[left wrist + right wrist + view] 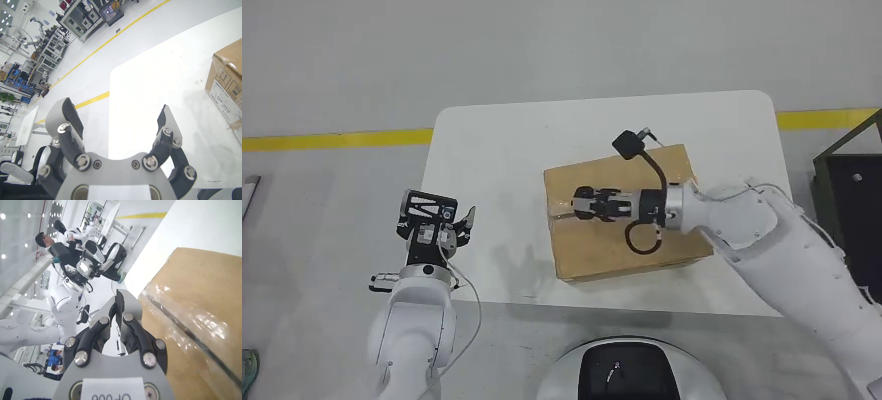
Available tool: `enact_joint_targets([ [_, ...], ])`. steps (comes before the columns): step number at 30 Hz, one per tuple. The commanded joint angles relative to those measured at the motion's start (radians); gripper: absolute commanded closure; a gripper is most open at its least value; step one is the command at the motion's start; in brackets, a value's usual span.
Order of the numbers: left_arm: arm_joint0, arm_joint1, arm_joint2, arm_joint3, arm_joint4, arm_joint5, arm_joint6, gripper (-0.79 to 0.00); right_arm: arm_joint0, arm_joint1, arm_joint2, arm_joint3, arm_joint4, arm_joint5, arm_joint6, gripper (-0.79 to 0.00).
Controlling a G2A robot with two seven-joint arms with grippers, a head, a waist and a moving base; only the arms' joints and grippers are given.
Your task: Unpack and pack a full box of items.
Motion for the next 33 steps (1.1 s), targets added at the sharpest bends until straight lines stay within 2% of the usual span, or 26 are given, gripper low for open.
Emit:
enact_joint_targets([
  [1,0.000,0.000,0.000,0.000,0.000,0.000,0.000,-0.785,0.051,-0.025,-0.073,0.080,0.026,0.002,-0.026,0.000],
  [7,0.000,0.000,0.000,0.000,0.000,0.000,0.000,-0.785,0.126,-0.072,-0.167,0.259,0.047,0.010,-0.042,0.000],
  [13,0.000,0.000,0.000,0.000,0.000,0.000,0.000,-0.785,0.101,-0.058,-0.102,0.285,0.042,-0.008,-0.024,0.000],
  [16,0.000,0.000,0.000,0.000,0.000,0.000,0.000,-0.785,0.044,-0.029,-0.026,0.244,0.031,-0.005,0.012,0.000],
  [24,0.000,0.000,0.000,0.000,0.000,0.000,0.000,-0.785,-0.194,0.058,0.245,0.076,-0.021,0.035,0.086,0.000],
  [33,0.000,0.000,0.000,0.000,0.000,0.000,0.000,-0.785,-0.449,0.123,0.610,-0.097,-0.005,0.039,0.072,0.000],
])
